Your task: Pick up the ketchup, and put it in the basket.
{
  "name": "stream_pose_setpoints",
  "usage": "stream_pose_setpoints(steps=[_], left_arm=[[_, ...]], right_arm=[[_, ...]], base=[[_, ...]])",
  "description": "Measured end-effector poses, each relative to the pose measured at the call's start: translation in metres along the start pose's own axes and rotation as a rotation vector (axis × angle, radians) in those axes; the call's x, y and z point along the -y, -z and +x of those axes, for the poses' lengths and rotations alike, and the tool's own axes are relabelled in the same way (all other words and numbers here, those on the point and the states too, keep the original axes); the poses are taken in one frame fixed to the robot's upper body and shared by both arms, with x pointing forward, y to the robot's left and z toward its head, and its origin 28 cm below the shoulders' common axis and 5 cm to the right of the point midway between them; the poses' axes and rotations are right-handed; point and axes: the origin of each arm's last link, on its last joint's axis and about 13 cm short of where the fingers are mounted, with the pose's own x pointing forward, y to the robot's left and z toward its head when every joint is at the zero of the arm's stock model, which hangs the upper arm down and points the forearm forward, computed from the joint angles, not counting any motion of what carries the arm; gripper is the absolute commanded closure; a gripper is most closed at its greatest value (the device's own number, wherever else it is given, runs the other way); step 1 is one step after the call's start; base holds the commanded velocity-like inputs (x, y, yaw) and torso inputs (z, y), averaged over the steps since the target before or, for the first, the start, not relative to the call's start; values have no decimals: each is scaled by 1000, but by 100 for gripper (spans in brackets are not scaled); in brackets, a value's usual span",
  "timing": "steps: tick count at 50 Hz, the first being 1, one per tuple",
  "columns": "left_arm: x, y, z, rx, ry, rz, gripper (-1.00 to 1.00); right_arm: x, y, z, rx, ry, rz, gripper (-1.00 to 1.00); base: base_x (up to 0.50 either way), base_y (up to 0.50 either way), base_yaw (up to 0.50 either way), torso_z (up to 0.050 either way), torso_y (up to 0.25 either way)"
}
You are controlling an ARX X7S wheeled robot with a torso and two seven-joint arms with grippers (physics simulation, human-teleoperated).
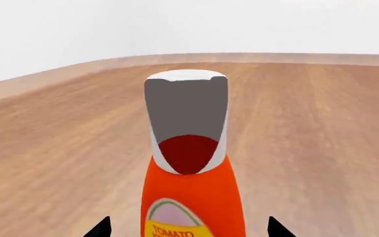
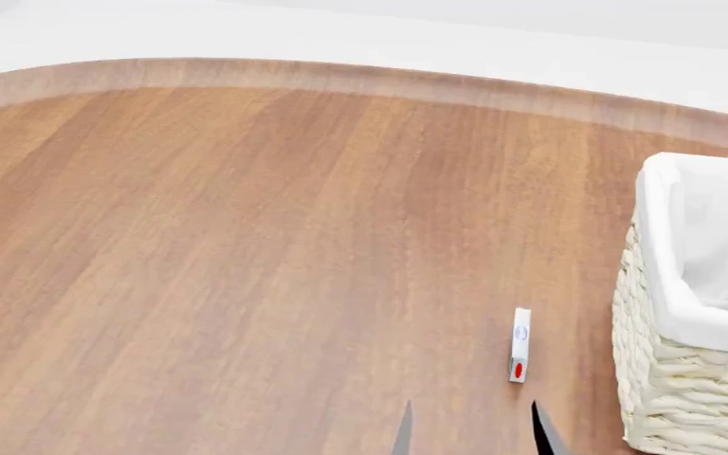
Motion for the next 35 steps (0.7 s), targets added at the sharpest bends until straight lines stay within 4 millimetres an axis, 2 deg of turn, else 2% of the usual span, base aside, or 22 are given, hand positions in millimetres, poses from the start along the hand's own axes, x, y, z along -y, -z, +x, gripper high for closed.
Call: stream_pose_setpoints(steps=[32, 33, 35], left_arm=[[0, 16, 21, -1, -17, -4, -100], [1, 16, 21, -2, -17, -4, 100], [2, 16, 23, -3, -5, 0, 100]], right_arm=[[0, 1, 0, -5, -7, 13, -100], [0, 1, 0, -5, -7, 13, -100], [0, 1, 0, -6, -7, 14, -100]], base=[[0, 0, 0, 0, 0], [0, 0, 0, 0, 0], [0, 0, 0, 0, 0]])
